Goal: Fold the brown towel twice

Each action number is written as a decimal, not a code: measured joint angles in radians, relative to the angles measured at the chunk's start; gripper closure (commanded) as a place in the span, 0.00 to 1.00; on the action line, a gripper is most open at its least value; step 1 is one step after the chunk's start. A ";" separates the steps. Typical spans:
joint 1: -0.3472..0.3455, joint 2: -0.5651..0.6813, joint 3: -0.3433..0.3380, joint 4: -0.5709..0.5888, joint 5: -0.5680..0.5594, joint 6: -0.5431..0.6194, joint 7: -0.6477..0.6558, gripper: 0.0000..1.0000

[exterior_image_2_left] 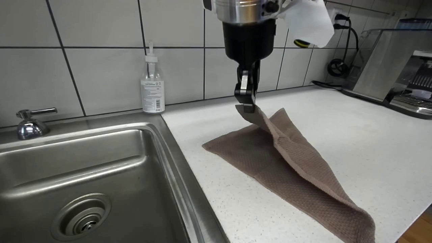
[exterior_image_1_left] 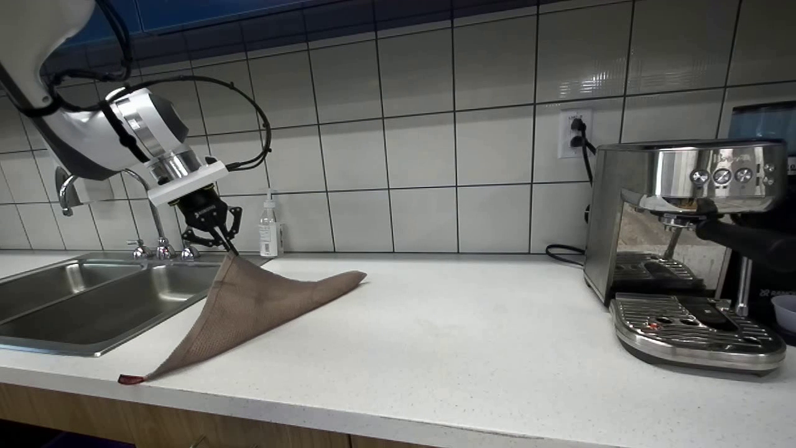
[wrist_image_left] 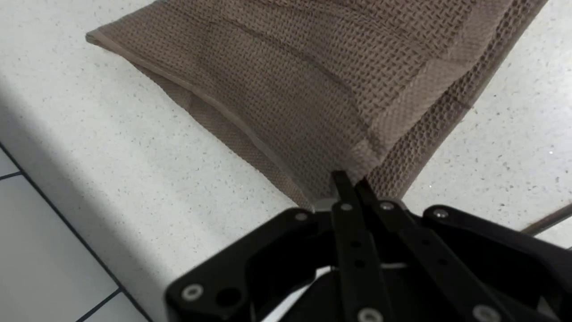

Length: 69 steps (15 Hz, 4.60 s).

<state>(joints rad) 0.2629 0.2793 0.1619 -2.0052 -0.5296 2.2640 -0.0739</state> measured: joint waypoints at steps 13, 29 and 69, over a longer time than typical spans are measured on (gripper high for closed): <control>0.032 0.123 -0.014 0.111 0.001 0.000 0.089 0.99; 0.062 0.199 -0.054 0.159 0.002 0.000 0.187 0.57; -0.140 0.095 -0.135 0.139 0.273 -0.006 0.154 0.00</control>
<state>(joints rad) 0.1226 0.3746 0.0264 -1.8664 -0.2569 2.2578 0.0798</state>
